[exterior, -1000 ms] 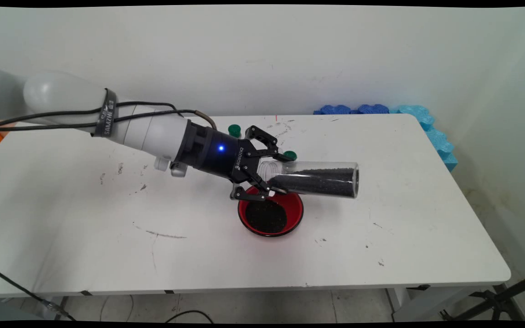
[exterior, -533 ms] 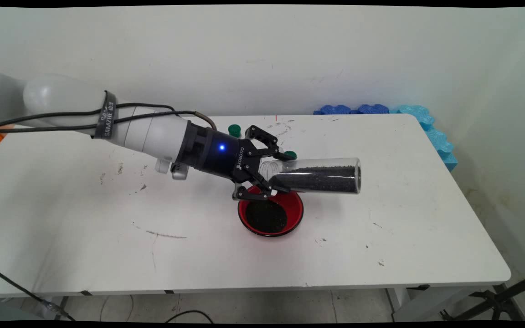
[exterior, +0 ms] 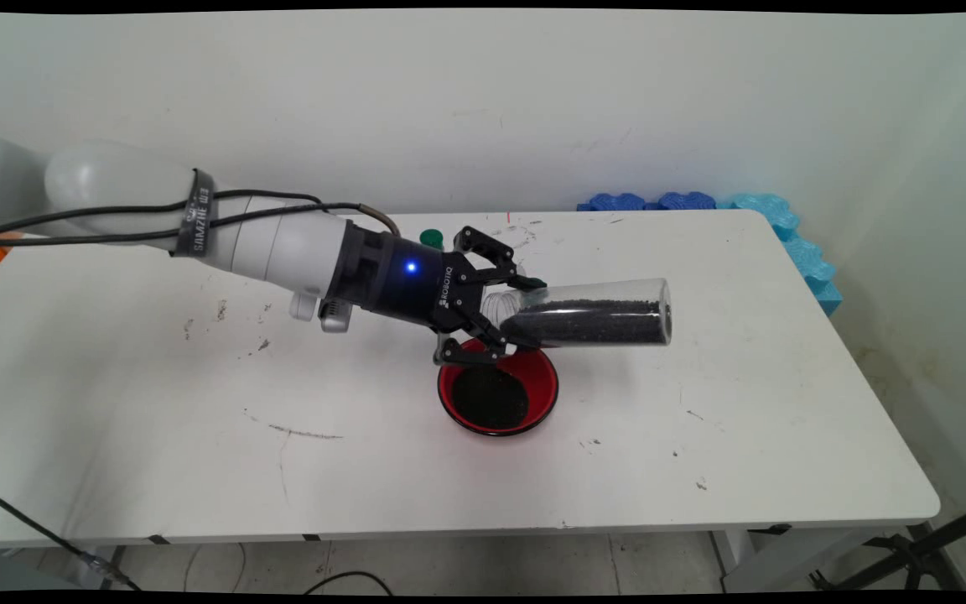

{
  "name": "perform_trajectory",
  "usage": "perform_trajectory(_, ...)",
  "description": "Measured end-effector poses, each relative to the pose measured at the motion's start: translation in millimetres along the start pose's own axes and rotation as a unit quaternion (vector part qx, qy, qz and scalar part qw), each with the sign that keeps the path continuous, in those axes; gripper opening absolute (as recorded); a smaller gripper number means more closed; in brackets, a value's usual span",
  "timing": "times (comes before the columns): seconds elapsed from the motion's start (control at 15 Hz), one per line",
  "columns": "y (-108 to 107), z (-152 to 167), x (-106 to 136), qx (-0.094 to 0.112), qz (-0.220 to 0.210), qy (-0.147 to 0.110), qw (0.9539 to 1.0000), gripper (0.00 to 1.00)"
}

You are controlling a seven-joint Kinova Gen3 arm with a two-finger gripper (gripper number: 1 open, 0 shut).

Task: Pour the black seasoning powder in the red bowl

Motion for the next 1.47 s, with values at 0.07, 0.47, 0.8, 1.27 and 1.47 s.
perform_trajectory(0.07,0.3,0.4,-0.3,-0.001,-0.001,-0.002,1.0,0.0)
perform_trajectory(0.47,1.0,1.4,-1.2,-0.006,-0.005,-0.009,0.9999,0.0)
perform_trajectory(0.8,1.2,1.4,-1.3,-0.009,-0.004,-0.012,0.9999,0.0)
perform_trajectory(1.27,2.1,1.3,-0.4,-0.009,0.007,-0.011,0.9999,0.0)
perform_trajectory(1.47,3.6,1.3,1.0,-0.004,0.027,-0.008,0.9996,0.0)
